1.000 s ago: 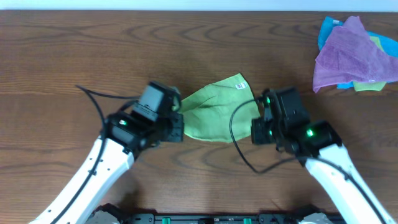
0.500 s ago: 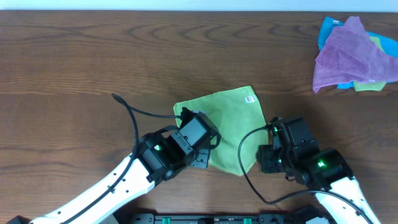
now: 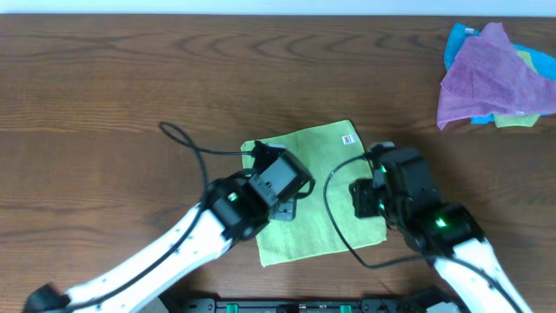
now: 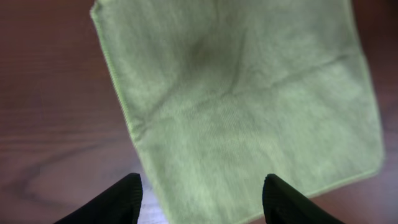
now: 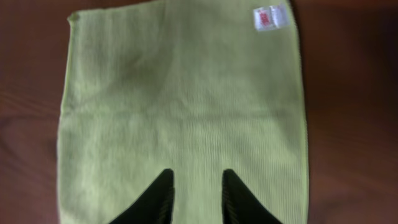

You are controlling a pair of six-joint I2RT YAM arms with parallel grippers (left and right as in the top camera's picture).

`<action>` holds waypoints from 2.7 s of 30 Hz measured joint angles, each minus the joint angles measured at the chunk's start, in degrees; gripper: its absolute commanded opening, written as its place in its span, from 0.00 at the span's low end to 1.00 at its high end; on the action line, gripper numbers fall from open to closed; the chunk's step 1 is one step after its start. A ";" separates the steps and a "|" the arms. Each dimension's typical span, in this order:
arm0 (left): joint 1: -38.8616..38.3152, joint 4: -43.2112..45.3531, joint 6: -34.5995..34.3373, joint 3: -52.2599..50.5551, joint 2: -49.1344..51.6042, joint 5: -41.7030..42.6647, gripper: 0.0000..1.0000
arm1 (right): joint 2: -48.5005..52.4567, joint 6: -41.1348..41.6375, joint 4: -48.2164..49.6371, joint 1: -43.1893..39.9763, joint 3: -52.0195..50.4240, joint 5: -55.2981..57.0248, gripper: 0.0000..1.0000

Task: Fold the cloth
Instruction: 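Swing the held cloth toward the table and lay it flat near center, then grasp the cloth's far corners with both grippers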

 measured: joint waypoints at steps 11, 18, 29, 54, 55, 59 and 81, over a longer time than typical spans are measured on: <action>3.21 10.49 1.68 -0.31 13.05 1.11 0.55 | 23.37 -7.17 19.54 -5.07 -0.55 -5.75 0.01; 5.99 15.69 2.08 -0.31 19.43 0.92 0.44 | 30.27 -8.61 25.42 -5.14 -0.55 -6.78 0.01; 10.80 20.37 1.62 -0.31 24.39 0.98 0.38 | 31.45 -9.14 29.24 -7.87 -0.55 -4.59 0.01; 11.52 28.33 0.98 -0.20 29.33 -0.37 0.12 | 39.12 -9.99 39.30 -7.89 -0.55 0.70 0.01; 11.76 28.92 0.96 -0.15 29.49 -0.37 0.12 | 39.12 -9.99 39.91 -7.89 -0.55 1.40 0.01; 14.38 33.53 0.55 0.11 30.64 -0.33 0.13 | 39.17 -9.99 44.59 -7.89 -0.57 3.37 0.02; 21.64 40.68 0.39 0.11 32.26 1.81 0.13 | 46.14 -1.16 50.47 -4.09 2.19 2.80 0.02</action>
